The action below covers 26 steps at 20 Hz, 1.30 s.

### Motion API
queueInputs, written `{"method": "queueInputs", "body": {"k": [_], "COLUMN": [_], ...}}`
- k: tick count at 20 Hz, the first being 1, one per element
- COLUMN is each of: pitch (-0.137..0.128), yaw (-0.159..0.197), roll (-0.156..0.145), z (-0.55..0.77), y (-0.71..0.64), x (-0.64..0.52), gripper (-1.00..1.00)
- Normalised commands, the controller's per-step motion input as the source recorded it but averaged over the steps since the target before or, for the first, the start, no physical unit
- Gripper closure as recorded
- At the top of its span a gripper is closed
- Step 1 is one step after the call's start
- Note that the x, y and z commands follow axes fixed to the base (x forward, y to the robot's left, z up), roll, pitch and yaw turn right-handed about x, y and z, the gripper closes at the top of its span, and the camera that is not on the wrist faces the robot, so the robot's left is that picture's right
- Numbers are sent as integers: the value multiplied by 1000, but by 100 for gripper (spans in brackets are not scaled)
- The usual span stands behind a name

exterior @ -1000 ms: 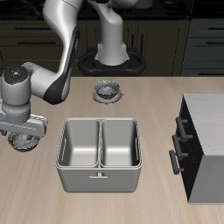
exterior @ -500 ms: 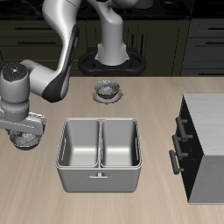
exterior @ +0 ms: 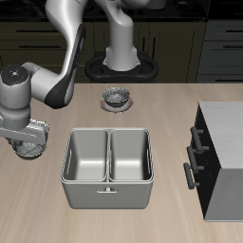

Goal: Pick up the bowl on the table and place it on top of the white cabinet

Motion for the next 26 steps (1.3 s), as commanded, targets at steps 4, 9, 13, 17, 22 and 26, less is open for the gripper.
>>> {"method": "queueInputs", "body": {"k": [4, 9, 13, 17, 22, 26], "pitch": [-38, -42, -45, -48, -58, -52], "yaw": [-20, -10, -19, 0, 2, 12], "roll": [10, 15, 26, 16, 23, 9], "z": [330, 284, 339, 405, 507, 499], "y": [6, 19, 73, 74, 61, 70], "x": [-58, -45, -37, -48, -125, -154], "gripper": [100, 100, 100, 100, 100, 100]}}
